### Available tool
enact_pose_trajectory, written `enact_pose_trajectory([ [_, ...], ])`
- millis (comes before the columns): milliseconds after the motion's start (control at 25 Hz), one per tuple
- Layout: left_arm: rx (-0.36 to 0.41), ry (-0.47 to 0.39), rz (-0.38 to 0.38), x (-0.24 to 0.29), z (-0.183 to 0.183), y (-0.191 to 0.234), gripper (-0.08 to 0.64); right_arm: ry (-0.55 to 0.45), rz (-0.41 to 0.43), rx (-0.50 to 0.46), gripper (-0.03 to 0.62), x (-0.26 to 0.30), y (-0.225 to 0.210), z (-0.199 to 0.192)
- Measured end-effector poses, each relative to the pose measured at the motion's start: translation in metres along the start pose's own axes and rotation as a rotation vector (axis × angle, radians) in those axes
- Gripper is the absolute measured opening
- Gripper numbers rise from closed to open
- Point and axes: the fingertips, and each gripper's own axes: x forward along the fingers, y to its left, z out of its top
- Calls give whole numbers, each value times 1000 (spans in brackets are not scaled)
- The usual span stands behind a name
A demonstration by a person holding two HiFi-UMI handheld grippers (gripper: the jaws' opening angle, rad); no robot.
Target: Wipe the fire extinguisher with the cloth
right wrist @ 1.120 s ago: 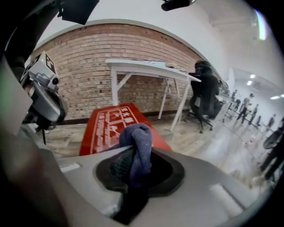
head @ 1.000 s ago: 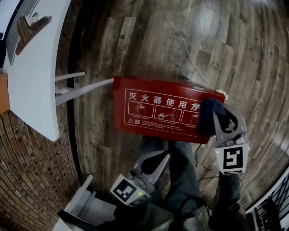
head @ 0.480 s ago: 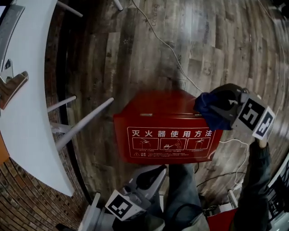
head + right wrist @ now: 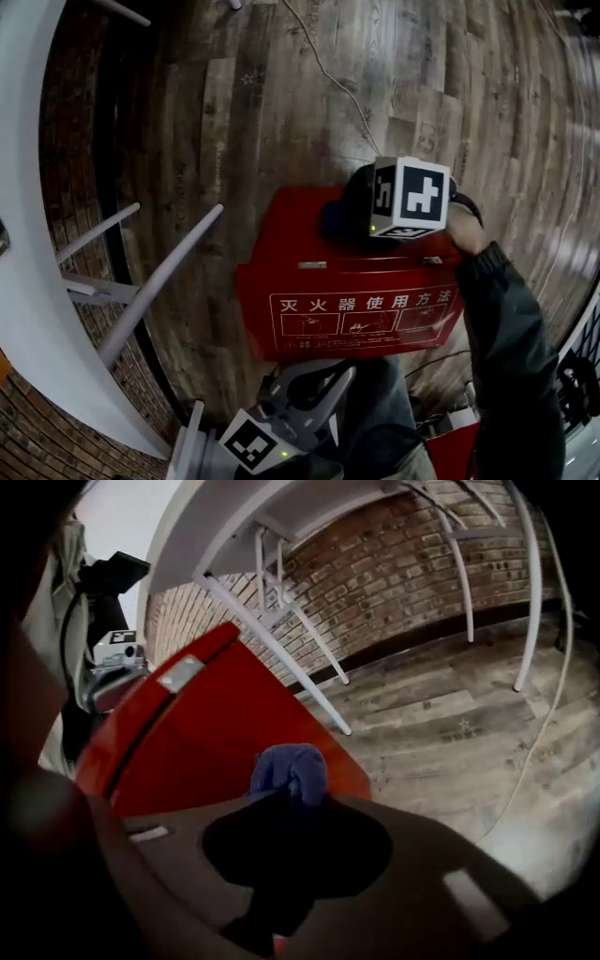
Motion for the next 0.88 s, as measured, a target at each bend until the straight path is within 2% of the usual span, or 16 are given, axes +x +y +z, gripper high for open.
enact_pose_trajectory([
  [120, 5, -4, -3, 1, 8, 4, 5, 87, 20, 67, 63, 46, -30, -2],
  [200, 8, 3, 5, 1, 9, 7, 5, 145, 29, 146, 63, 73, -49, -14],
  [320, 0, 9, 47, -3, 11, 19, 5, 153, 48, 258, 63, 87, -63, -29],
  [440, -28, 38, 102, -10, 28, 32, 5, 118, 66, 208, 63, 73, -52, -26],
  [520, -4, 90, 119, -5, 39, 35, 5, 108, 82, 169, 63, 58, -39, -25],
  [720, 167, 277, 128, 24, 61, 33, 5, 64, 143, 131, 63, 25, -10, -17],
  [800, 232, 345, 126, 37, 69, 32, 5, 49, 154, 96, 63, 12, -1, -11],
  [880, 266, 387, 123, 49, 74, 32, 5, 37, 168, 40, 63, -1, 10, 0],
])
